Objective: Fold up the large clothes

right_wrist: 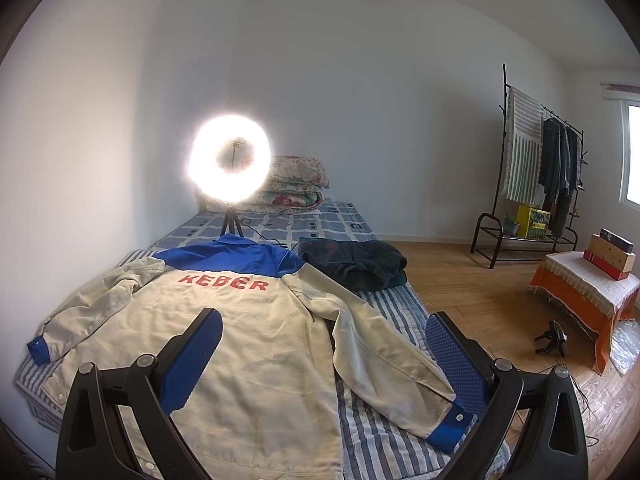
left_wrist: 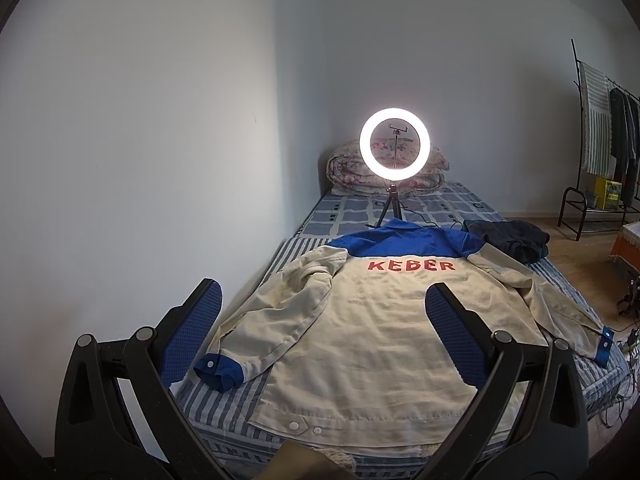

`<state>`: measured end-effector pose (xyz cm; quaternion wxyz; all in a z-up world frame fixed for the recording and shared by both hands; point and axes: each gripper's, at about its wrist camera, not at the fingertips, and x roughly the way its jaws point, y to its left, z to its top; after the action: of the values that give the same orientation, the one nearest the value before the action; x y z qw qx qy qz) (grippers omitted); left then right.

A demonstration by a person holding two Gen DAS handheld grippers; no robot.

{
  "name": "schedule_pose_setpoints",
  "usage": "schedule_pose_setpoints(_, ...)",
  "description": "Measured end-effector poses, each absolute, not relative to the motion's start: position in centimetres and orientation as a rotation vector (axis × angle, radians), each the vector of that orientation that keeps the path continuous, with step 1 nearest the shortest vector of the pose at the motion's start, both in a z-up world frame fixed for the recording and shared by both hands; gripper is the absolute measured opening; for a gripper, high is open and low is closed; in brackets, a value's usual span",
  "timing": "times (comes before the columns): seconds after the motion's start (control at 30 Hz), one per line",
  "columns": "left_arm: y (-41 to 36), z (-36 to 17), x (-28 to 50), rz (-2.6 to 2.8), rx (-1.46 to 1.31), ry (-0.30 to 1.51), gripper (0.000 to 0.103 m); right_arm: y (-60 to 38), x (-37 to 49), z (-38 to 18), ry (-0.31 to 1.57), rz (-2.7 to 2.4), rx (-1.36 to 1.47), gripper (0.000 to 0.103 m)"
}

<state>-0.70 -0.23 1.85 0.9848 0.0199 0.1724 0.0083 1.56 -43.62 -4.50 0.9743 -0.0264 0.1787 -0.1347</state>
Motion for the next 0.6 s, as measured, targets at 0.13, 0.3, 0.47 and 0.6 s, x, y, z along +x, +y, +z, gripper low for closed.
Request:
schedule_pose_setpoints(0.13, -0.24, 1.83, -0.60, 0.015, 0.039, 0.343, 0.103, -43.65, 1.54, -4.53, 0.361, -0.272, -0.052, 0.103)
schedule_pose_setpoints(0.3, -0.14, 1.74, -0.76, 0.015, 0.038, 0.342, 0.103, -43.66, 1.50, -4.53, 0.362, -0.272, -0.052, 0.103)
schedule_pose_setpoints(0.47, -0.10, 1.71, -0.79, 0.016, 0.040, 0.342, 0.103, -43.70, 1.54, -4.62, 0.362, -0.272, -0.052, 0.103)
schedule_pose_setpoints(0.6, -0.14, 1.70, -0.81, 0.014, 0.040, 0.341, 0.103, -43.67, 1.52, -4.62, 0.361, -0.272, -0.053, 0.103)
